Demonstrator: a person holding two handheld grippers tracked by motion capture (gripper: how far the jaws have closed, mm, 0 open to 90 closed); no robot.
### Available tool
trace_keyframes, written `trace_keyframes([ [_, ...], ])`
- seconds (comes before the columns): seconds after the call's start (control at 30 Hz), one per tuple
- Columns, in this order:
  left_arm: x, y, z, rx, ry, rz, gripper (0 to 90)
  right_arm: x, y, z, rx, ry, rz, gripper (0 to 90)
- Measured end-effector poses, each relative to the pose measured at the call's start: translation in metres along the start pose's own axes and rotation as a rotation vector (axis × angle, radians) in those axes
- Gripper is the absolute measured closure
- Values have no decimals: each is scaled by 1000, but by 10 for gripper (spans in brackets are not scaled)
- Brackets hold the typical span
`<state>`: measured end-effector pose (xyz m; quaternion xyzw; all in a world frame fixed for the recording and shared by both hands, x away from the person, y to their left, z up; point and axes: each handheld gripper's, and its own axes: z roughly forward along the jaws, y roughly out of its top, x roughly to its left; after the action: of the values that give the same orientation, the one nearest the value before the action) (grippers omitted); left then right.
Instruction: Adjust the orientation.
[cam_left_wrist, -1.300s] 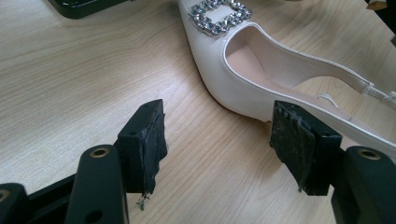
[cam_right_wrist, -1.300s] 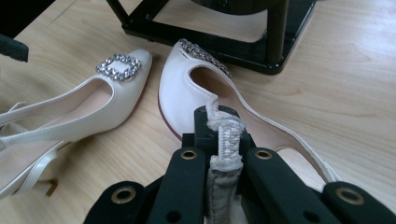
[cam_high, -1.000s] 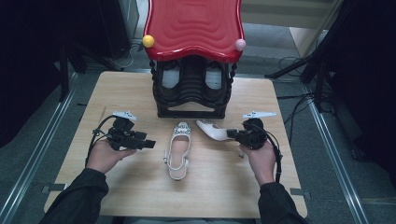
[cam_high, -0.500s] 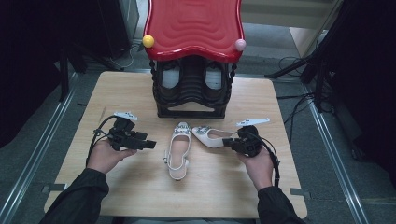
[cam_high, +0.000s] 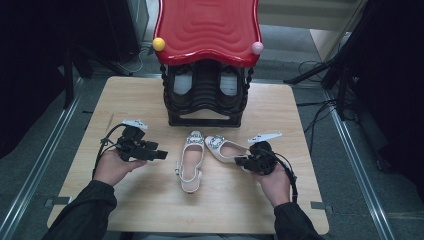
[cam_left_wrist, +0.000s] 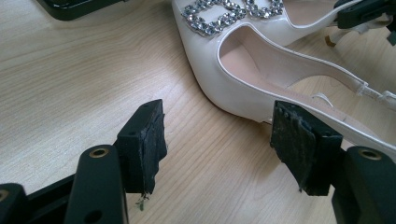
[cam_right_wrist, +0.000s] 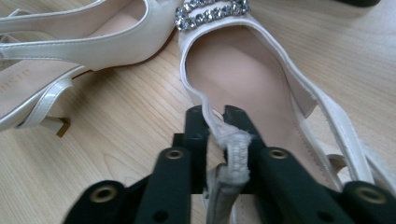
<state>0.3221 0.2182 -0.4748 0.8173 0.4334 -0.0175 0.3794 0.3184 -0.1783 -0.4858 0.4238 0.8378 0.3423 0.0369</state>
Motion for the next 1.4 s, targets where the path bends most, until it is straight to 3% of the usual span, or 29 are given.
trace_keyframes([
  [0.1, 0, 0, 0, -2, -2, 1, 358, -1, 1, -6, -28, 12, -11, 737],
  [0.27, -1, 0, -2, -7, -5, 2, 358, -3, 7, -24, -97, 30, -14, 716],
  [0.47, -3, -1, -4, -19, -15, 7, 358, -12, 12, -38, -144, 28, -46, 828],
  [0.63, -3, -4, -6, -21, -7, 4, 359, -32, 11, -32, -134, 14, -19, 888],
  [0.87, -3, -10, -10, -22, 1, -1, 359, -60, 11, -25, -121, -26, 32, 900],
  [1.0, -3, -13, -12, -22, 7, -4, 358, -70, 9, -17, -94, -21, 61, 900],
  [1.23, -3, -14, -10, -19, 6, -4, 359, -68, 8, 4, 3, -15, 32, 900],
  [1.4, -3, -14, -8, -13, 1, -3, 359, -65, 8, 8, 6, 8, 31, 900],
])
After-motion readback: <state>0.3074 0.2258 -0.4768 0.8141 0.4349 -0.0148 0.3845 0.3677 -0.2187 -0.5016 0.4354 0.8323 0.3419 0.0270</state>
